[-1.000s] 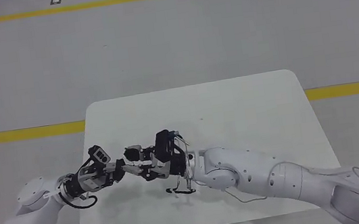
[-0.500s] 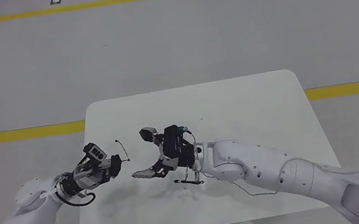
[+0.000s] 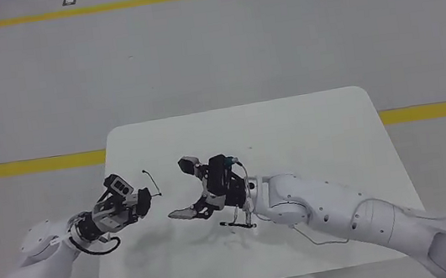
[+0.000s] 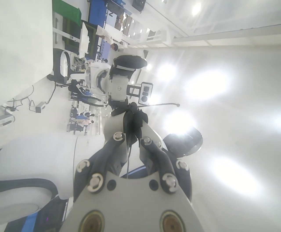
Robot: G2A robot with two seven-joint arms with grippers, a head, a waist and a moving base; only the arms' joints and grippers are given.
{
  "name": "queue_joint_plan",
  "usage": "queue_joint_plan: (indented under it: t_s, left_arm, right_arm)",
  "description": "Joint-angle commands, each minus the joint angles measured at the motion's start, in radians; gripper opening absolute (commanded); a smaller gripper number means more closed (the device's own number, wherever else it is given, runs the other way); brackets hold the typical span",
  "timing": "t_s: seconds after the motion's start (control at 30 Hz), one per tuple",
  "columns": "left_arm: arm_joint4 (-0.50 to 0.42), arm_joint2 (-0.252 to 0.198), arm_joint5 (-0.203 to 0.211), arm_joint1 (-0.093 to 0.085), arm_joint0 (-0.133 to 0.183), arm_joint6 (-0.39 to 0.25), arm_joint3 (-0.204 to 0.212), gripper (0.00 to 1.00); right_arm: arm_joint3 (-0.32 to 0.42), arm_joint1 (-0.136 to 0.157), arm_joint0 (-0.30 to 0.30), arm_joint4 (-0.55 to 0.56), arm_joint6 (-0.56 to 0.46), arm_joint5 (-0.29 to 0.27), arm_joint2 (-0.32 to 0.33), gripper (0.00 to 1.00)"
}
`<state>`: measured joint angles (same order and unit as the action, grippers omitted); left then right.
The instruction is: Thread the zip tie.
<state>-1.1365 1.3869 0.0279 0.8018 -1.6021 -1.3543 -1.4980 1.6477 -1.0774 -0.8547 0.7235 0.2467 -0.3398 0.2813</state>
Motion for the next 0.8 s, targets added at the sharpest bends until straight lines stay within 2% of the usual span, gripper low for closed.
queue_joint_plan:
  t_s: [0.0,0.13,0.27,0.43,0.63,0.77]
  left_arm:
    - [-0.039,-0.002,0.012,0.005,0.004,-0.006,-0.003,0.00]
    - [-0.096,-0.007,0.051,0.017,0.013,-0.001,-0.018,0.00]
    - [-0.148,-0.031,0.071,0.031,0.026,0.009,-0.033,0.00]
    - [-0.203,-0.058,0.103,0.050,0.071,0.048,-0.038,0.00]
    - [-0.228,-0.090,0.120,0.071,0.123,0.083,-0.036,0.00]
    - [-0.227,-0.093,0.119,0.072,0.126,0.084,-0.034,0.00]
  right_arm:
    - [-0.002,-0.002,-0.009,0.012,0.005,0.001,0.020,1.00]
    - [0.008,-0.008,-0.024,0.117,-0.003,0.075,0.057,1.00]
    - [0.013,-0.020,-0.034,0.226,0.002,0.155,0.082,1.00]
    - [0.017,-0.038,-0.044,0.324,-0.002,0.253,0.115,1.00]
    - [0.025,-0.055,-0.067,0.412,0.031,0.305,0.150,1.00]
    - [0.027,-0.056,-0.070,0.414,0.040,0.306,0.152,1.00]
